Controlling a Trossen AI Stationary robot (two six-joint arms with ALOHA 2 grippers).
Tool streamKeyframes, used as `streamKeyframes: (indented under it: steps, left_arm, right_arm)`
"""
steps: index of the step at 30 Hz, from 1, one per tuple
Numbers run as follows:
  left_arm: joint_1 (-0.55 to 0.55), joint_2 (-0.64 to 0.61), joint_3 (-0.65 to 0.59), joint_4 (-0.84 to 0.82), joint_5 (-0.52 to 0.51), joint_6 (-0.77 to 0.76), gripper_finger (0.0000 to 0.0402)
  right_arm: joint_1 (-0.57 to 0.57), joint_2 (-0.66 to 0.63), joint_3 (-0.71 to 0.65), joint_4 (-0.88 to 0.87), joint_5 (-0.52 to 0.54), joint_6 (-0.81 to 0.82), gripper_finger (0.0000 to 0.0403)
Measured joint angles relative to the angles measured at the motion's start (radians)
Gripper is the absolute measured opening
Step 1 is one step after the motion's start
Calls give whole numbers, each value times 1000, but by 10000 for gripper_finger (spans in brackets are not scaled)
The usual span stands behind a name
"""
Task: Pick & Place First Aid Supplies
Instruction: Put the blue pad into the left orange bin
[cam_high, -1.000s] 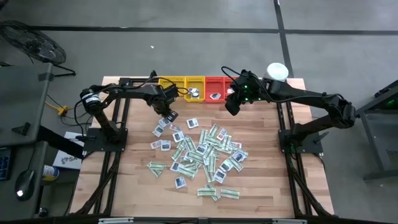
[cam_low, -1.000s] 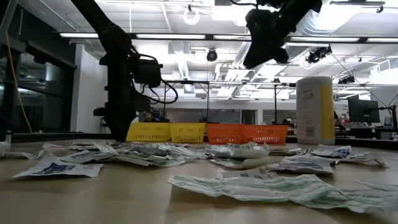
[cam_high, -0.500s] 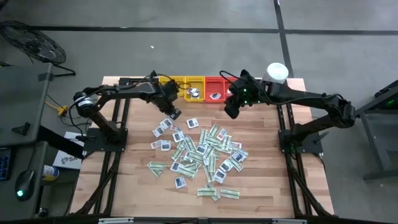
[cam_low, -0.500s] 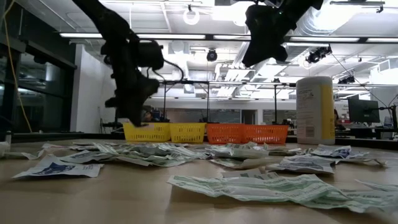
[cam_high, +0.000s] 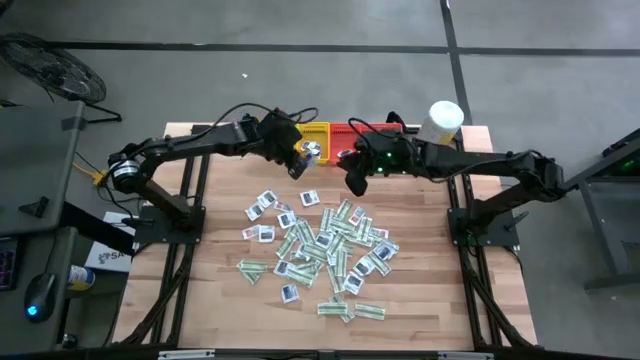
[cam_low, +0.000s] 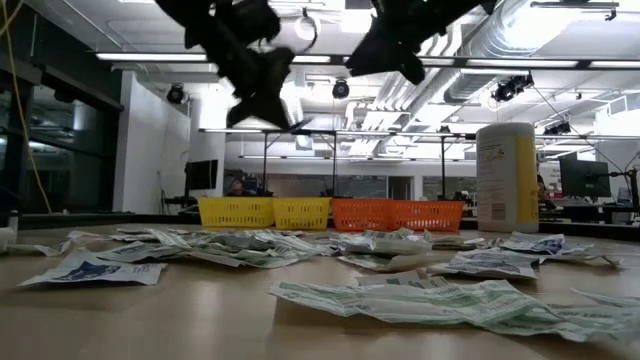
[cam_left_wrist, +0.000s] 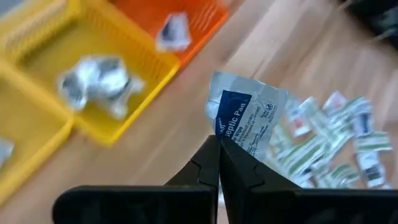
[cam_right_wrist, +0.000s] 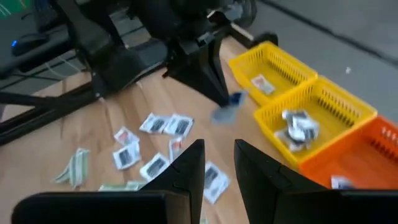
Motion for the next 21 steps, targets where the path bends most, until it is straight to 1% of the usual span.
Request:
streamKeyframes:
  steps: [3,5,7,10,12,18,21]
  left_arm:
    - [-37,0,35,83,-63,20,0]
    - [-57,0,55,96,-118,31,0]
    - [-75,0,77,100,-170,52,0]
    - [-94,0,94,111,-231,81,0]
    - [-100,0,97,121,-249,98,0]
    - [-100,0,102,165,-245,102,0]
    - [-100,0,102,179,-244,102,0]
  right_arm:
    - [13,19,0,40,87,-8,80]
    - [20,21,0,45,151,-7,80]
    - [21,21,0,47,179,-8,81]
    - [11,20,0,53,165,-3,96]
    - [-1,22,0,56,135,5,117]
    - [-33,32,0,99,72,21,192]
    - [-51,31,0,117,54,21,212]
